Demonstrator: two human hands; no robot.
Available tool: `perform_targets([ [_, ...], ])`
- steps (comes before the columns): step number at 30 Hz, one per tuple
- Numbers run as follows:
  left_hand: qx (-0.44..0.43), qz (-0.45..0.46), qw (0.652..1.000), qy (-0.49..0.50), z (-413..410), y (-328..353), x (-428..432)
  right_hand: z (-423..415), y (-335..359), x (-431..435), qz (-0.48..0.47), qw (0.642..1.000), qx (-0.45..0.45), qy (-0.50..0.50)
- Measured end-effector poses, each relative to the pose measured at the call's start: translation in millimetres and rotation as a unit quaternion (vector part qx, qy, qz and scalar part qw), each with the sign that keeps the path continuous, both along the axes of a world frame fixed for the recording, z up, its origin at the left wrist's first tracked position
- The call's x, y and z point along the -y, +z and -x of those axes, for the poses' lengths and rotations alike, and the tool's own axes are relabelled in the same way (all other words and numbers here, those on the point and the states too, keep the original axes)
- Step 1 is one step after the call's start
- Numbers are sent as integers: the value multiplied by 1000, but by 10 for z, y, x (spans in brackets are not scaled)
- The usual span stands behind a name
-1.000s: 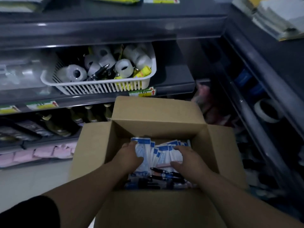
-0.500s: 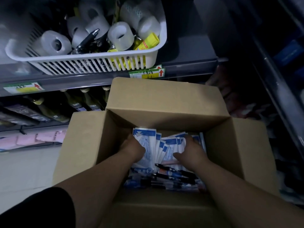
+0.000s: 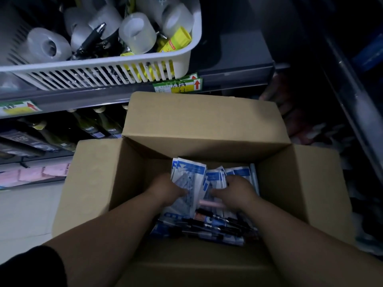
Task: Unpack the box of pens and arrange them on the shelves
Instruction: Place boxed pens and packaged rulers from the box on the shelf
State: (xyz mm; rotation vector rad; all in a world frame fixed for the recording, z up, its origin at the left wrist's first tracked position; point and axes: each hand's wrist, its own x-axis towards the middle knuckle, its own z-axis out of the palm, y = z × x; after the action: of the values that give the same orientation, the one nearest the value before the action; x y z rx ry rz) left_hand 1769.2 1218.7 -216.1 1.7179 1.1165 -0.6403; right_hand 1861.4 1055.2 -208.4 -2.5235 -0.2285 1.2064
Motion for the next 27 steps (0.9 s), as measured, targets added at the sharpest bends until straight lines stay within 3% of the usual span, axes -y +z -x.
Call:
perform_targets([
  [4,33,6,999,35,28,64,-31,-81,144,37,-31,999,-29,-16],
  [10,163,1,985,62,123,353,-18,-27,493,121,-154,981,65,-95],
  [14,239,-3,969,65,157,633,-54,39,814,171,-229,954,151,-124],
  [20,335,26,937,94,221,1179,-57,115,1333,291,-323,904,190,-207],
  [27,394,100,894,187,136,1844,146,104,1938,794,-405,847,133,-318],
])
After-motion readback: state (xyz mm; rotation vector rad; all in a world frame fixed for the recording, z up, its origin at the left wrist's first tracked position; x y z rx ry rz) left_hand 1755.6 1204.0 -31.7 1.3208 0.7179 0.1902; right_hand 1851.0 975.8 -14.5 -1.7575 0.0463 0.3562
